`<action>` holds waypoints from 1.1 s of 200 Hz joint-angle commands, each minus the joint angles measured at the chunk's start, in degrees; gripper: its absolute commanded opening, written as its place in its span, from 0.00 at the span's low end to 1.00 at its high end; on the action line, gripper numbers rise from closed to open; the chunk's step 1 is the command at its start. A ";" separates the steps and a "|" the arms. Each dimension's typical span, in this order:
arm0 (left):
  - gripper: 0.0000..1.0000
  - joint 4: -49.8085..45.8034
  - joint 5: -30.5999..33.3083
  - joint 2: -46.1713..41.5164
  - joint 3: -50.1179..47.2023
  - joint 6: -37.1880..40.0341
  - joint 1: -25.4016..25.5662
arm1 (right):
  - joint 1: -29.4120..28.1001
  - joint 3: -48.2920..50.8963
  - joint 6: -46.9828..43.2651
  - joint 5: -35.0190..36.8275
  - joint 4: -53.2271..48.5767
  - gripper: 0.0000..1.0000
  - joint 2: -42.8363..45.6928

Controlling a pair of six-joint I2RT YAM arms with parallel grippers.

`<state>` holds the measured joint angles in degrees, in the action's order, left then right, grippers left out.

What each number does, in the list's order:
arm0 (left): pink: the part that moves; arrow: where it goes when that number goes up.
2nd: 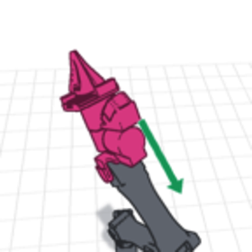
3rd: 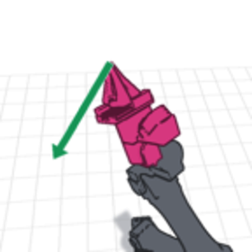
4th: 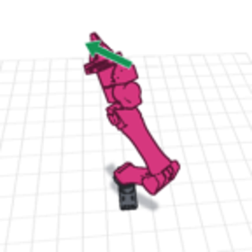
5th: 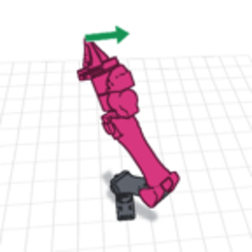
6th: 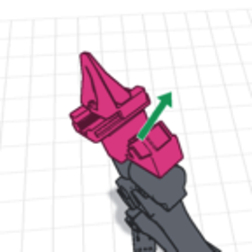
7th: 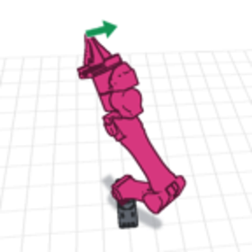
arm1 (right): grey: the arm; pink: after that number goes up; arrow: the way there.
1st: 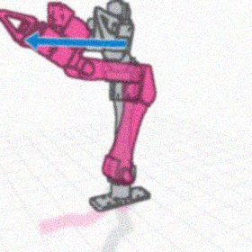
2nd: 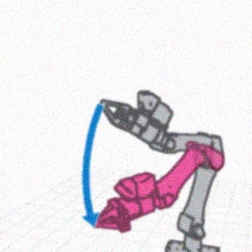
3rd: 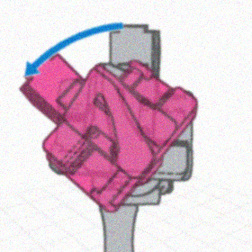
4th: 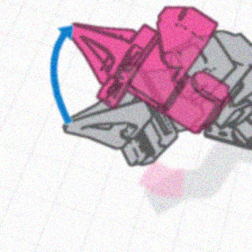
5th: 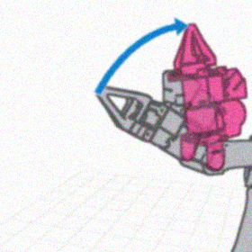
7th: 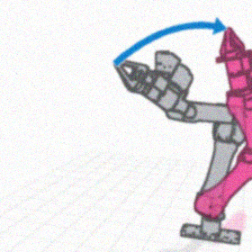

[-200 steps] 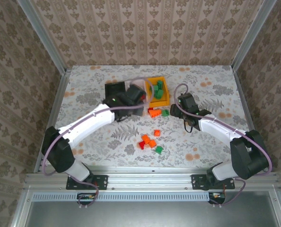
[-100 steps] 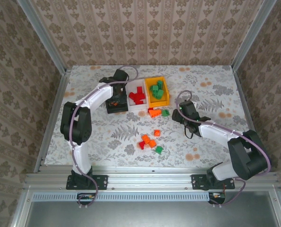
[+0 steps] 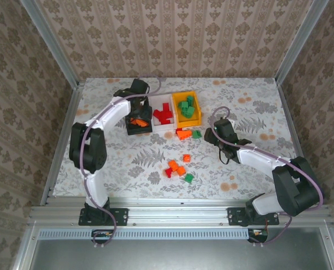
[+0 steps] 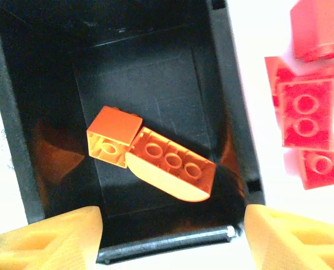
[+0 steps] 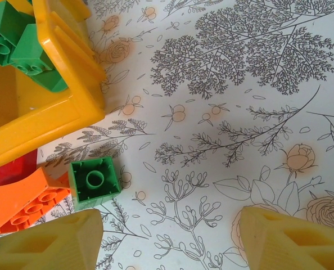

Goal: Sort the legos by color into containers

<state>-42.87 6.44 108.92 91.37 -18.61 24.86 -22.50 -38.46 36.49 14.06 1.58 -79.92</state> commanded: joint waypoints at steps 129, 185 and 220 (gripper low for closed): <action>0.80 7.82 -11.44 -3.23 -11.58 -15.03 32.56 | -0.01 -0.14 1.38 4.93 -0.03 0.67 -0.30; 0.72 3.76 0.44 5.38 -6.44 -20.08 36.78 | 0.09 1.32 3.41 10.30 -1.15 0.68 2.87; 0.68 1.66 5.29 6.56 -5.01 -19.53 36.67 | 0.08 1.63 3.24 10.56 -0.99 0.68 3.33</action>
<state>-37.87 6.33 115.37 84.01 -36.88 61.84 -22.44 -37.87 39.07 22.28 1.13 -77.45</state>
